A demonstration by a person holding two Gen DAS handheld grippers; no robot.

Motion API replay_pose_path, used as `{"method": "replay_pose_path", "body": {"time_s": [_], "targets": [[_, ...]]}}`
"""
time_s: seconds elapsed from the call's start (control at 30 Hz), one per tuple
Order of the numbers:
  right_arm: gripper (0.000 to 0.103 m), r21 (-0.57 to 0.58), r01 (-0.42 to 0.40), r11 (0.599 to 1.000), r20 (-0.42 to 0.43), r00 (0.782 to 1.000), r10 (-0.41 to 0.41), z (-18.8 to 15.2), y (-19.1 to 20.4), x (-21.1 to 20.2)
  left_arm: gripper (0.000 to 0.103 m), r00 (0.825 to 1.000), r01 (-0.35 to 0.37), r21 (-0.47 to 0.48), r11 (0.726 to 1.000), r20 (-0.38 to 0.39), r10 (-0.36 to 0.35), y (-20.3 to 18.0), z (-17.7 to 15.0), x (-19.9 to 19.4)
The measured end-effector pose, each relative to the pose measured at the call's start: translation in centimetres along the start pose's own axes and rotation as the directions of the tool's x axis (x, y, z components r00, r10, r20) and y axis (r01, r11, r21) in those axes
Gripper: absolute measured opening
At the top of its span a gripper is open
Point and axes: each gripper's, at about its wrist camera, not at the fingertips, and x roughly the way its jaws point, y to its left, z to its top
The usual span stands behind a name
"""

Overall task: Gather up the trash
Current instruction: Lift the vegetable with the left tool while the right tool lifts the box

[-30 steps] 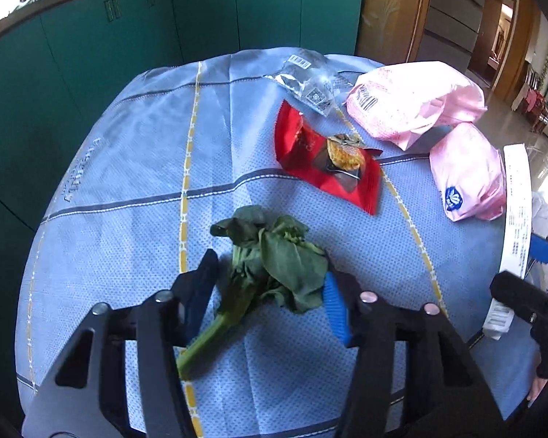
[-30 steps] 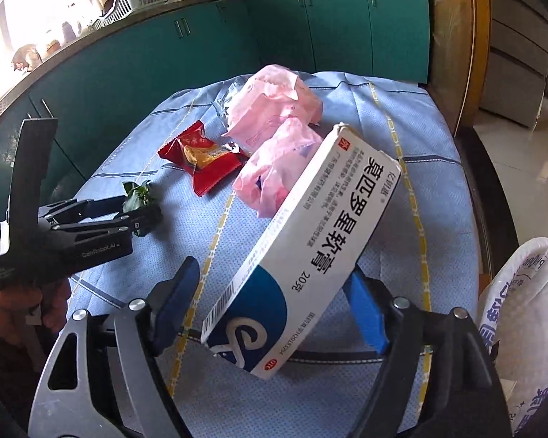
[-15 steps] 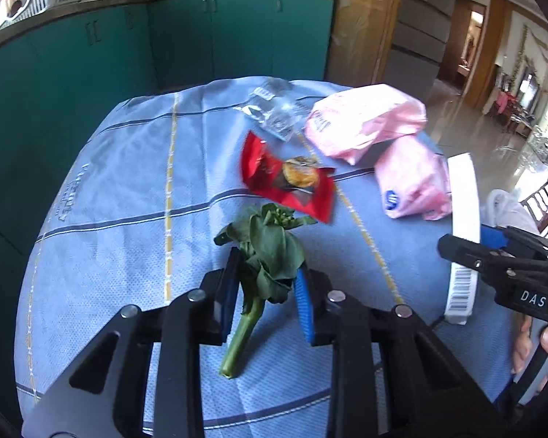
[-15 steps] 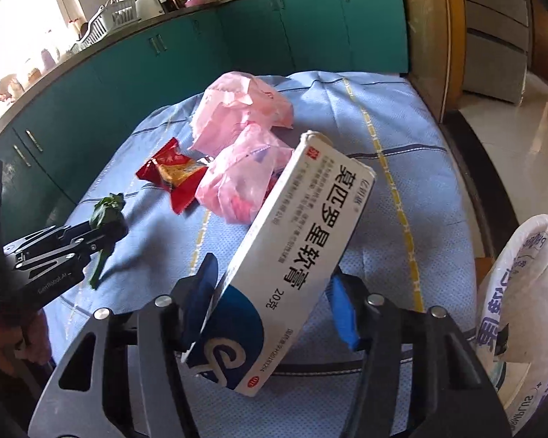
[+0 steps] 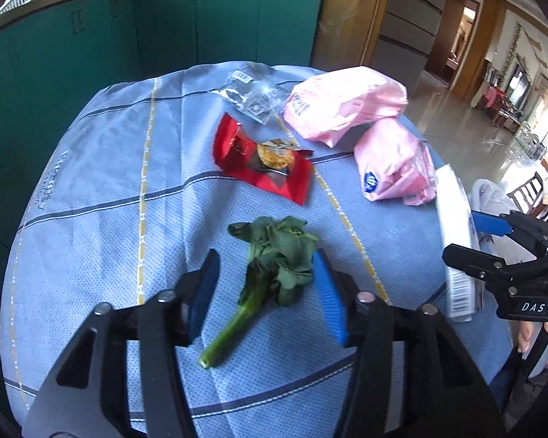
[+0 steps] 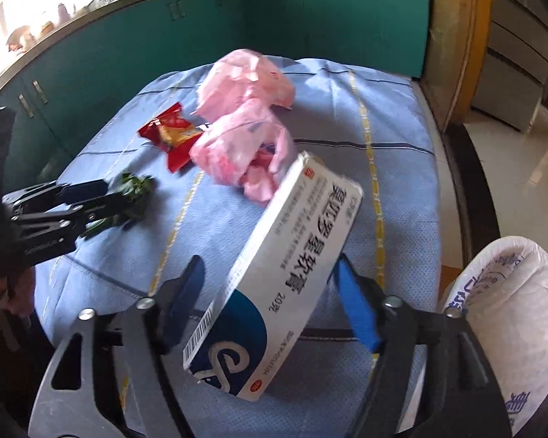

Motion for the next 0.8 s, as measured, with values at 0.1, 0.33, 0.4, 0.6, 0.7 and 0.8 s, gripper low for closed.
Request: {"method": "replay_pose_path", "body": {"time_s": [0.1, 0.33, 0.4, 0.6, 0.7, 0.8], "targets": [[0.081, 0.000, 0.034, 0.999, 0.017, 0.999, -0.034, 0.0, 0.3, 0.1, 0.062, 1.000, -0.017, 0.005, 1.000, -0.010, 0.017, -0.1, 0.0, 0.5], [0.083, -0.075, 0.123, 0.990, 0.030, 0.992, -0.121, -0.1, 2.7, 1.3, 0.062, 0.999, -0.029, 0.041, 0.999, -0.023, 0.030, -1.3, -0.3, 1.3], [0.083, -0.093, 0.143, 0.985, 0.031, 0.990, -0.141, -0.2, 3.2, 1.5, 0.062, 0.999, -0.031, 0.052, 0.998, -0.022, 0.032, -1.6, -0.4, 1.4], [0.083, -0.098, 0.147, 0.984, 0.011, 0.989, -0.147, -0.4, 3.4, 2.4, 0.046, 0.999, -0.040, 0.101, 0.994, -0.018, 0.042, -2.6, -0.6, 1.6], [0.083, -0.076, 0.123, 0.989, 0.007, 0.992, -0.123, -0.5, 3.4, 2.7, 0.038, 0.999, -0.038, 0.094, 0.995, -0.019, 0.040, -2.5, -0.5, 1.5], [0.080, -0.057, 0.074, 0.996, -0.004, 0.997, -0.074, -0.5, 3.4, 2.9, 0.032, 0.999, -0.034, 0.089, 0.995, -0.017, 0.035, -2.4, -0.6, 1.5]]}}
